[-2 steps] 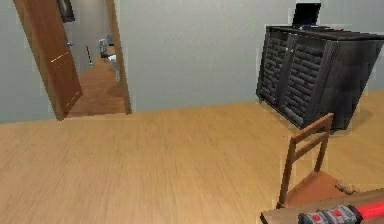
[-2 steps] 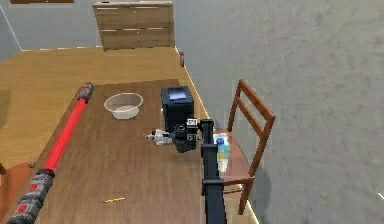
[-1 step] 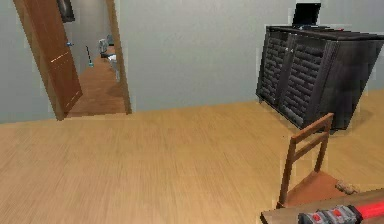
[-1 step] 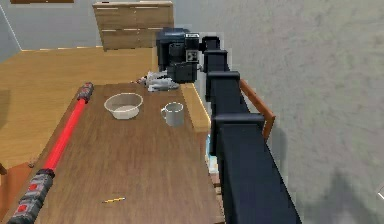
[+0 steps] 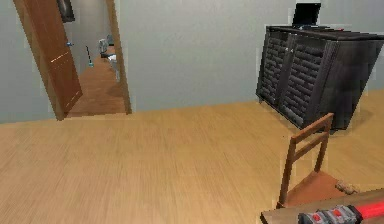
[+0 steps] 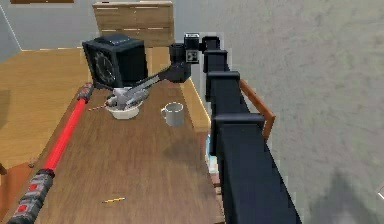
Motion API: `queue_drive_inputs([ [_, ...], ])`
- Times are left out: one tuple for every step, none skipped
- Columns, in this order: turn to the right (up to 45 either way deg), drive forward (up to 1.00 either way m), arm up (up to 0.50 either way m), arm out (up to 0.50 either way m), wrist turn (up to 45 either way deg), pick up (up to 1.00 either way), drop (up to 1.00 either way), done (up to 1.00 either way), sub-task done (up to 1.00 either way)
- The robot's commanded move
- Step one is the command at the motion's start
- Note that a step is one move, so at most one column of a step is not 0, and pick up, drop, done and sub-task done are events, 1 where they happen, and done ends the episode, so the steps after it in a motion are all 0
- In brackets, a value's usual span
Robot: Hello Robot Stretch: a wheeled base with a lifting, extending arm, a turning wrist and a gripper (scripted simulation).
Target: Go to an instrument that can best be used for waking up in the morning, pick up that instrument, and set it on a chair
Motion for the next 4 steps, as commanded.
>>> queue_drive_inputs([
  [0.0,0.0,0.0,0.0,-45.0,0.0,0.0,0.0,0.0],
  [0.0,0.0,0.0,0.0,-15.0,0.0,0.0,0.0,0.0],
  [0.0,0.0,0.0,-0.4,0.0,0.0,0.0,0.0,0.0],
  [-36.0,0.0,0.0,0.0,0.0,0.0,0.0,0.0,0.0],
])
